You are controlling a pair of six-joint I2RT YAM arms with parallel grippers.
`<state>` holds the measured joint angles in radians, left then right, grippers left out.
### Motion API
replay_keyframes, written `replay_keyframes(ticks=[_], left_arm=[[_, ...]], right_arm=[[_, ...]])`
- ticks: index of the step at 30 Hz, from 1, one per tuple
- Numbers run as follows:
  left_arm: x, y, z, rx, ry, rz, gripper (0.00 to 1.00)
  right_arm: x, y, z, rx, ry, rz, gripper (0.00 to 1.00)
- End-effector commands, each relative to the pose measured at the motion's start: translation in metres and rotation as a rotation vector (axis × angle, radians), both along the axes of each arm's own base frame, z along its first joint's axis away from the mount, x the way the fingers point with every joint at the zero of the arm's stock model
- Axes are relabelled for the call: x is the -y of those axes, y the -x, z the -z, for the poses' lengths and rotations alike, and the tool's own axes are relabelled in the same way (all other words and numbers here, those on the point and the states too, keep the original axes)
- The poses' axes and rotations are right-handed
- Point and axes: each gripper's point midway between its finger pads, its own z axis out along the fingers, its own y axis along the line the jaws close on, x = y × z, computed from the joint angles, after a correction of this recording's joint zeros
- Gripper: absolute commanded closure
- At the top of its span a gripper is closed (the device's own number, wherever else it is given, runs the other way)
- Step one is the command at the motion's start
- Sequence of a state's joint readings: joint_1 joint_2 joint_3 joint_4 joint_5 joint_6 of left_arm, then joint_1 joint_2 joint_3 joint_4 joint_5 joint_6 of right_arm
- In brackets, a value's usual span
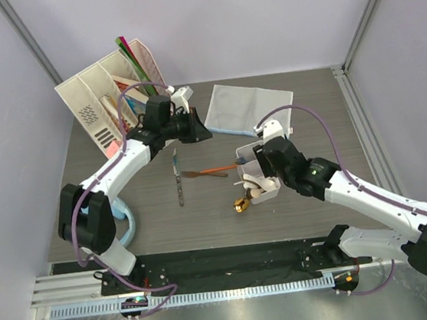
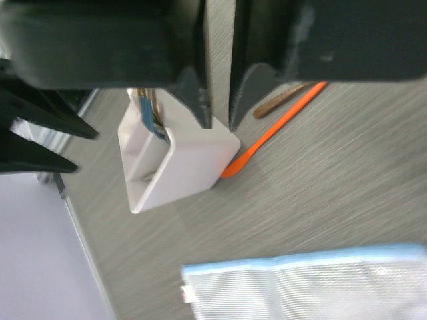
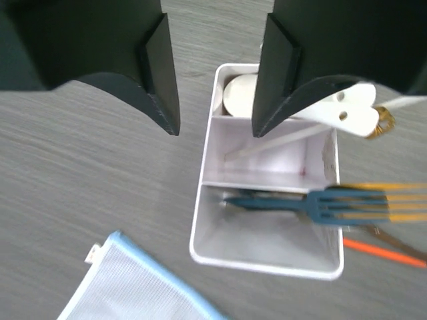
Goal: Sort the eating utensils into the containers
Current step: Place the spoon in the storage box, then pick up the fork at the center of the board.
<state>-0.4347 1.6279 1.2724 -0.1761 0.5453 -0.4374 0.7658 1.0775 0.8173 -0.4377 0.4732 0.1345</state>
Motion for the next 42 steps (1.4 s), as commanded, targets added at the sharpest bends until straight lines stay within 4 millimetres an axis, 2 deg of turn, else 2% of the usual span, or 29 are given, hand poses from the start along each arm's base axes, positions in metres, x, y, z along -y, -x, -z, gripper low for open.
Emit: replay_keyframes(ticks=[1, 2, 5, 6, 7, 8, 9, 10, 11, 12, 13, 14, 15, 16, 18, 20, 21, 23, 26, 27, 29, 31, 42], left_arm=[[-0.024, -0.021, 0.036, -0.044, -0.18, -0.143, 0.79], [-0.038, -0.031, 0.049, -0.055, -0.254, -0.219, 0.77], [-0.053, -0.03, 0.086, -0.166, -0.372, -0.274, 0.76], [-0.053, -0.029, 0.092, -0.213, -0.363, -0.302, 0.76], [-0.053, -0.025, 0.107, -0.27, -0.366, -0.31, 0.76], [-0.05, -0.018, 0.113, -0.334, -0.337, -0.31, 0.76], [-0.049, -0.01, 0.122, -0.394, -0.323, -0.317, 0.76], [-0.047, -0.005, 0.125, -0.46, -0.286, -0.358, 0.76], [-0.046, 0.0, 0.126, -0.493, -0.271, -0.377, 0.75], [-0.047, 0.004, 0.127, -0.513, -0.261, -0.397, 0.75], [-0.047, 0.01, 0.129, -0.519, -0.276, -0.416, 0.73], [-0.052, 0.017, 0.12, -0.512, -0.302, -0.432, 0.69], [-0.057, 0.017, 0.117, -0.493, -0.337, -0.456, 0.65], [-0.056, 0.019, 0.108, -0.489, -0.339, -0.451, 0.62], [-0.059, 0.031, 0.106, -0.536, -0.364, -0.438, 0.62], [-0.056, 0.038, 0.099, -0.559, -0.367, -0.417, 0.61], [-0.056, 0.04, 0.098, -0.566, -0.374, -0.416, 0.61], [-0.052, 0.042, 0.094, -0.577, -0.377, -0.415, 0.6], [-0.041, 0.042, 0.105, -0.621, -0.338, -0.407, 0.57], [-0.036, 0.042, 0.116, -0.672, -0.32, -0.423, 0.57], [-0.022, 0.039, 0.123, -0.719, -0.254, -0.417, 0.57], [-0.015, 0.042, 0.138, -0.782, -0.237, -0.448, 0.58], [-0.014, 0.037, 0.153, -0.755, -0.303, -0.562, 0.57]], right_arm=[[0.003, -0.023, -0.071, 0.191, -0.094, 0.097, 0.43], [0.01, -0.027, -0.079, 0.229, -0.078, 0.136, 0.42], [0.016, -0.045, -0.111, 0.327, -0.045, 0.198, 0.36], [0.013, -0.054, -0.123, 0.35, -0.041, 0.215, 0.32], [0.015, -0.063, -0.128, 0.36, -0.032, 0.241, 0.29], [0.016, -0.07, -0.135, 0.366, -0.028, 0.261, 0.28], [0.013, -0.078, -0.157, 0.39, -0.059, 0.273, 0.28], [0.01, -0.088, -0.148, 0.356, -0.024, 0.28, 0.27], [0.015, -0.097, -0.153, 0.349, -0.04, 0.31, 0.26], [0.013, -0.105, -0.172, 0.362, -0.079, 0.315, 0.26], [0.012, -0.112, -0.168, 0.336, -0.073, 0.319, 0.26], [0.023, -0.12, -0.171, 0.331, -0.083, 0.35, 0.26], [0.02, -0.125, -0.184, 0.341, -0.127, 0.341, 0.26], [0.022, -0.13, -0.181, 0.327, -0.124, 0.347, 0.26], [0.029, -0.138, -0.189, 0.331, -0.143, 0.37, 0.26], [0.029, -0.144, -0.183, 0.297, -0.15, 0.371, 0.26], [0.032, -0.148, -0.186, 0.294, -0.175, 0.386, 0.26], [0.031, -0.151, -0.178, 0.25, -0.177, 0.381, 0.26], [0.036, -0.15, -0.175, 0.226, -0.172, 0.387, 0.26], [0.037, -0.15, -0.172, 0.219, -0.165, 0.389, 0.26], [0.045, -0.148, -0.17, 0.209, -0.153, 0.397, 0.26], [0.054, -0.147, -0.168, 0.2, -0.151, 0.41, 0.26], [0.087, -0.149, -0.16, 0.167, -0.166, 0.444, 0.26]])
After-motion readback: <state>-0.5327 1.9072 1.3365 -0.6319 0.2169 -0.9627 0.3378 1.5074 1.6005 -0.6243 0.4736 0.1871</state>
